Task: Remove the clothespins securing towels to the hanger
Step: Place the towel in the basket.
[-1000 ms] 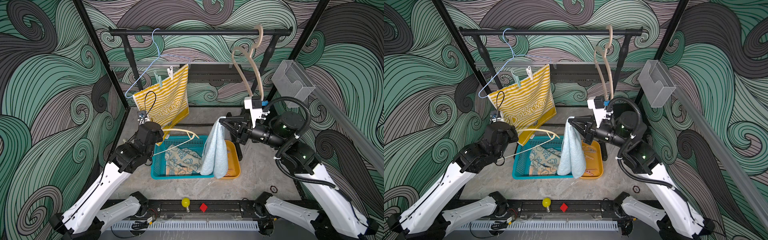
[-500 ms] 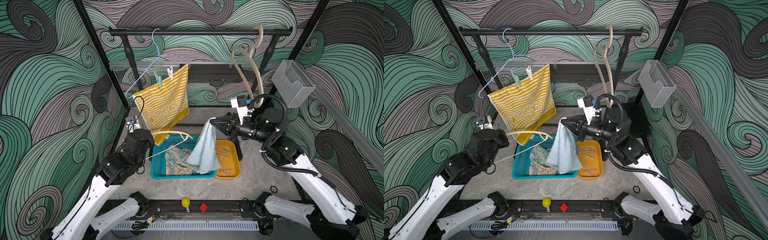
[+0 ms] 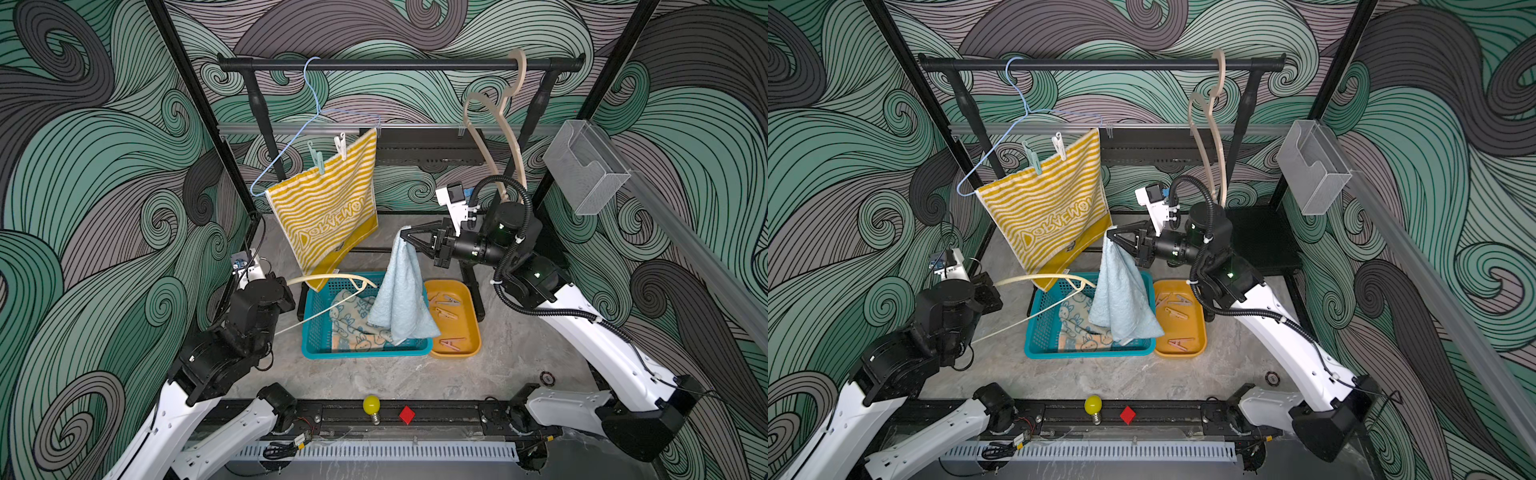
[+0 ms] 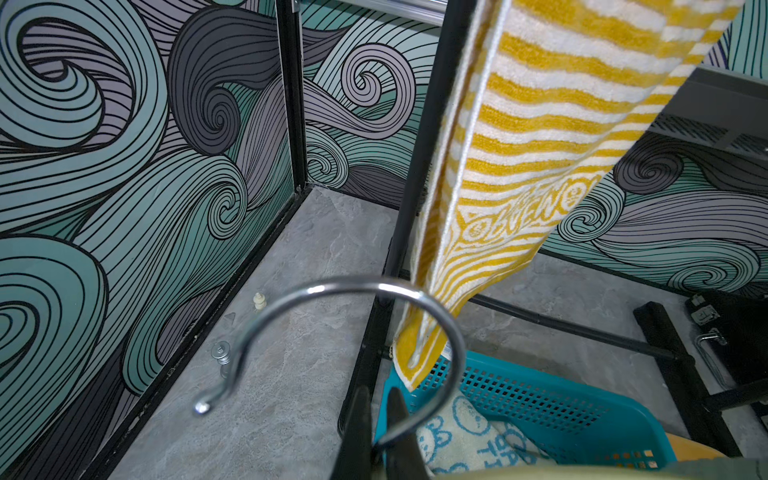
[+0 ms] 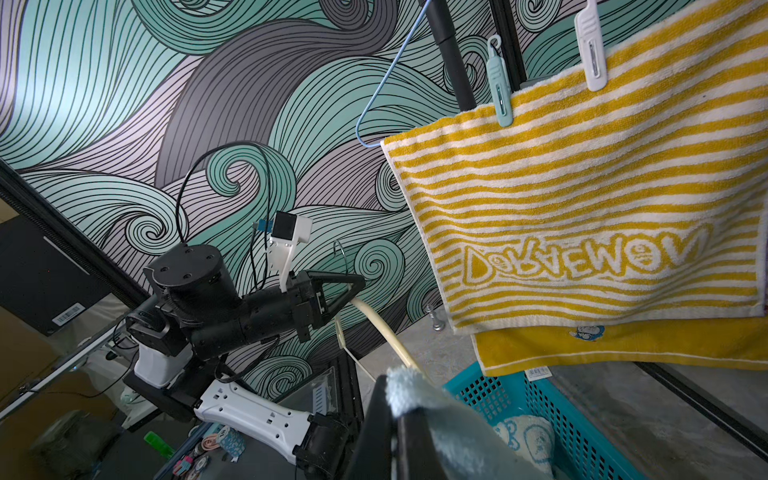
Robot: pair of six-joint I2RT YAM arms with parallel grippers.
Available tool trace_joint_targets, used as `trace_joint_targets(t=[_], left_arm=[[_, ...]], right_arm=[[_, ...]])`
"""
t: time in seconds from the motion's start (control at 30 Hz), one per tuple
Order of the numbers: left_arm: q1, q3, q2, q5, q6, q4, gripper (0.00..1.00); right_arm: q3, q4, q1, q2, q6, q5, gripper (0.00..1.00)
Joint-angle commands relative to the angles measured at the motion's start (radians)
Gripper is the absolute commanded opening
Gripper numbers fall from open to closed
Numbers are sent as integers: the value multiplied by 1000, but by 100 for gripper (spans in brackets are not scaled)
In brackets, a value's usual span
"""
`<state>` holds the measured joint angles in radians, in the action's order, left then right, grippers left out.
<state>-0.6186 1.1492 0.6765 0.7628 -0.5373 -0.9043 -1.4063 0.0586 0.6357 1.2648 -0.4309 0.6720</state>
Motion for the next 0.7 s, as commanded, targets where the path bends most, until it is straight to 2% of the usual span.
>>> trace_joint_targets(t=[0.0, 0.43, 0.67], left_arm=[[-6, 3, -23, 26, -15, -11, 0], [-6, 20, -69, 50, -13, -43, 0], [-6, 22, -78, 31, -1, -40, 0]], right_arm=[[-39, -77, 1, 26, -27, 37, 0], [-67, -182, 21, 179, -140, 97, 0], [-79, -140, 71, 256, -118, 80, 0]])
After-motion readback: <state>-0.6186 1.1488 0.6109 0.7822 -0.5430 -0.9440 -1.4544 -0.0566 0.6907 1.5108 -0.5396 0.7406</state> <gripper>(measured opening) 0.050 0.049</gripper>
